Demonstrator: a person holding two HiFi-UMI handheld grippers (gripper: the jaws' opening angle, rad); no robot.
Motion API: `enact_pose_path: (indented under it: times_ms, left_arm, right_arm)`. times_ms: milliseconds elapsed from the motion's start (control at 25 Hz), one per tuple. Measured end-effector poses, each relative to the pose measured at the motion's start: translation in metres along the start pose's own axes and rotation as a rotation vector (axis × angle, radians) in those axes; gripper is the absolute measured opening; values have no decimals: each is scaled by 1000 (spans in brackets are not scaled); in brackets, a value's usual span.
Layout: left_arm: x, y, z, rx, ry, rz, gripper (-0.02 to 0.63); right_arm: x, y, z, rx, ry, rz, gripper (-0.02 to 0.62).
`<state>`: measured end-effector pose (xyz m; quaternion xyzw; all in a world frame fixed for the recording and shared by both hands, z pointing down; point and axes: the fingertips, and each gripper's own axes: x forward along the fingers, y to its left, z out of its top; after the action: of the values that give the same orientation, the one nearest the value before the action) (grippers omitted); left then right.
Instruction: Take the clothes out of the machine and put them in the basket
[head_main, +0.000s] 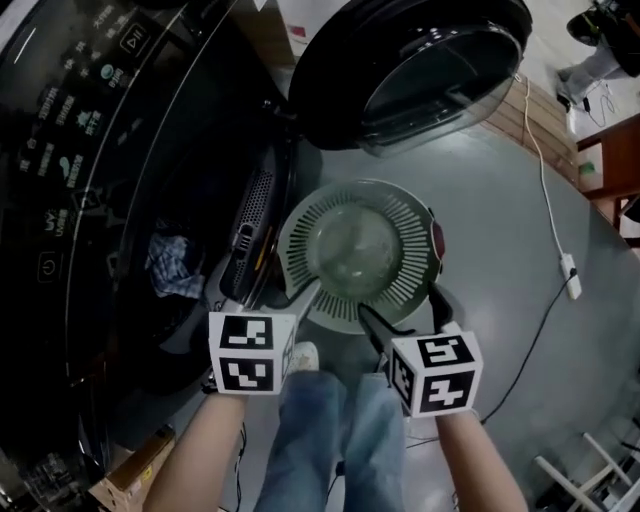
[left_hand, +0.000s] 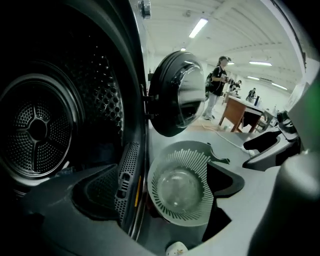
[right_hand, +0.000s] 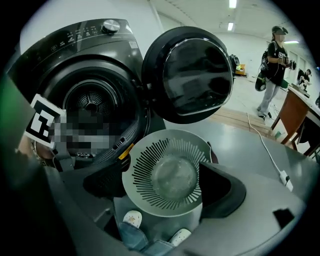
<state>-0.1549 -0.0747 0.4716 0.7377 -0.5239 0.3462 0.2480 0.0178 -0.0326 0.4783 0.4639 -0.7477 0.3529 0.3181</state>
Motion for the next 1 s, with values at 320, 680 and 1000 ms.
enact_pose_path:
  times_ms: [320, 680, 1000]
  left_arm:
    - [29, 70, 5, -26, -31, 224, 558]
    - [63, 118, 1, -57, 15, 340, 558]
    - [71, 181, 16, -33, -32, 582, 529]
  right_arm:
    - [47, 3, 3, 30, -17, -7, 401]
    - [90, -1, 6, 71, 17, -74, 382]
    - [111, -6, 22, 63, -18, -134, 382]
